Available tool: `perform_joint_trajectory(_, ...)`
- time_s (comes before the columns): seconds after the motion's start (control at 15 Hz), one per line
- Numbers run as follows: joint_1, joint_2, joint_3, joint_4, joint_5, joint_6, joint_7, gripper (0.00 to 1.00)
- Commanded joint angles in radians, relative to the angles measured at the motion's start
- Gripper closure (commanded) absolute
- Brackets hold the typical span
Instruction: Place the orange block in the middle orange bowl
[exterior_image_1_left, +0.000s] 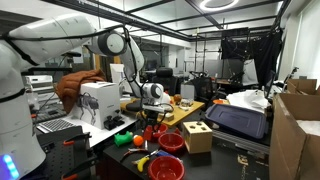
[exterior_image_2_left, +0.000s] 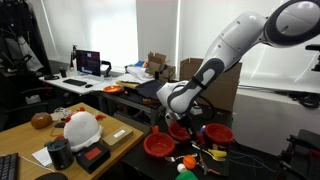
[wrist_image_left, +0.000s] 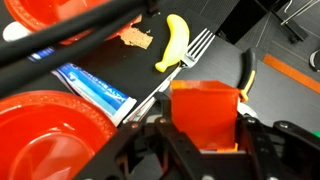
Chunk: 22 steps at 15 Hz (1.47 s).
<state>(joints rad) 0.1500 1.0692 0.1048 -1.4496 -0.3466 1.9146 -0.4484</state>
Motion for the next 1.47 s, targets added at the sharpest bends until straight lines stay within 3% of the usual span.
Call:
perform_joint_trajectory(0.0, -0.056, -0.094, -0.001, -0.138, 0.031, 0.087, 0.055, 0.74)
perform_joint_trajectory(0.33, -0.154, -0.179, -0.001, -0.332, 0.111, 0.285, 0.106, 0.74)
perform_joint_trajectory(1.0, -0.357, -0.405, 0.005, -0.849, 0.336, 0.818, 0.158, 0.74)
perform_joint_trajectory(1.4, -0.405, -0.500, 0.012, -1.017, 0.409, 0.981, 0.207, 0.74)
